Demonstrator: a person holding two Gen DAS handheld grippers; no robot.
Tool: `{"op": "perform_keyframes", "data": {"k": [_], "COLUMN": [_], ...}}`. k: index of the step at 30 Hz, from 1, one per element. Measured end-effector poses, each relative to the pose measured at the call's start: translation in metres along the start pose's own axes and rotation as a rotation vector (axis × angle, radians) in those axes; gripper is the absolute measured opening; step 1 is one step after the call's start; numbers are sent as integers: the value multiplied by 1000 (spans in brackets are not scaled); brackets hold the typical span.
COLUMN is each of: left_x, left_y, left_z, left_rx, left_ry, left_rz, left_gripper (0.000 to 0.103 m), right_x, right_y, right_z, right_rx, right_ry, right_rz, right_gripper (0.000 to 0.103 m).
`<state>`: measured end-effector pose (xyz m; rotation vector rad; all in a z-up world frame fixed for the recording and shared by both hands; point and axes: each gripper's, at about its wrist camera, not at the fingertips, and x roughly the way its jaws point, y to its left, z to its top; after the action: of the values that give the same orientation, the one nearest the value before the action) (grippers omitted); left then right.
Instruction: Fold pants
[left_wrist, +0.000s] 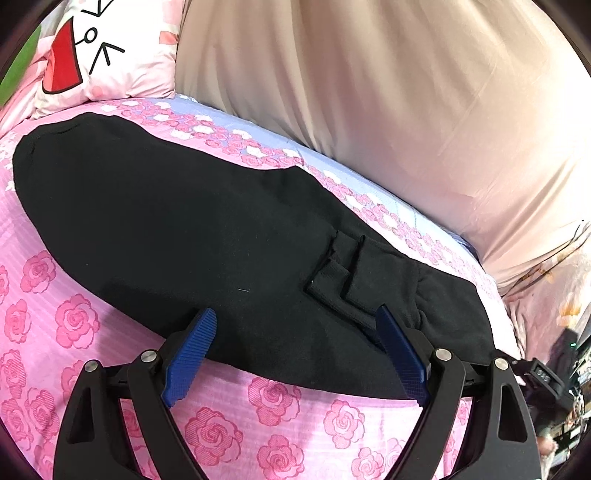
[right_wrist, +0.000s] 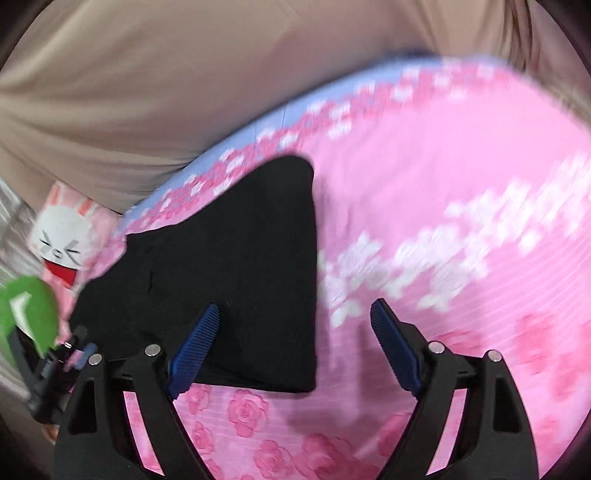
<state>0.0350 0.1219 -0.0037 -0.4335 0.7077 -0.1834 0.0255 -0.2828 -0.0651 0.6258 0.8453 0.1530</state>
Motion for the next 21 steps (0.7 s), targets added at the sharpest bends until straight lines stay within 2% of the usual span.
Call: {"op": "perform_keyframes", "data": {"k": [1, 2, 3, 4, 5, 6, 7, 11, 13, 15, 17, 21], "left_x": [0, -1, -1, -1, -2, -2, -2, -9, -15, -20, -25, -29], "left_y": [0, -1, -1, -1, -1, -1, -1, -4, -8, -13, -21, -33], "left_z": [0, 0, 0, 0, 0, -1, 0, -2, -7, -13, -21, -30], "left_rx": [1, 1, 1, 1, 1, 1, 0, -4, 8, 29, 67, 108], "left_ry": [-3, -4, -5, -8, -11, -13, -13, -32, -39, -42, -39, -39], "left_rz": [2, 4, 5, 6, 9, 11, 12, 53, 80, 85, 93, 104], "left_gripper": [86, 86, 86, 86, 86, 86, 86, 86, 86, 86, 86, 86], "right_x": [3, 5, 9, 11, 17, 21, 22, -9, -39, -56, -75, -98], "right_y": [-2, -1, 2, 6, 11, 15, 18, 17, 7, -7, -23, -76], "right_z": [1, 2, 2, 3, 3, 3, 3, 12, 20, 25, 19, 2], "right_rx": [15, 12, 9, -3, -8, -3, -19, -41, -60, -61, -65, 33], "right_ry": [-4, -23, -18, -23, 3, 14, 7, -97, -174, -186, -218, -221], "right_rz": [30, 45, 39, 44, 92, 98, 90, 107, 60, 55, -18, -60], "right_gripper": [91, 93, 93, 86, 68, 42, 26, 17, 15, 15, 15, 16]}}
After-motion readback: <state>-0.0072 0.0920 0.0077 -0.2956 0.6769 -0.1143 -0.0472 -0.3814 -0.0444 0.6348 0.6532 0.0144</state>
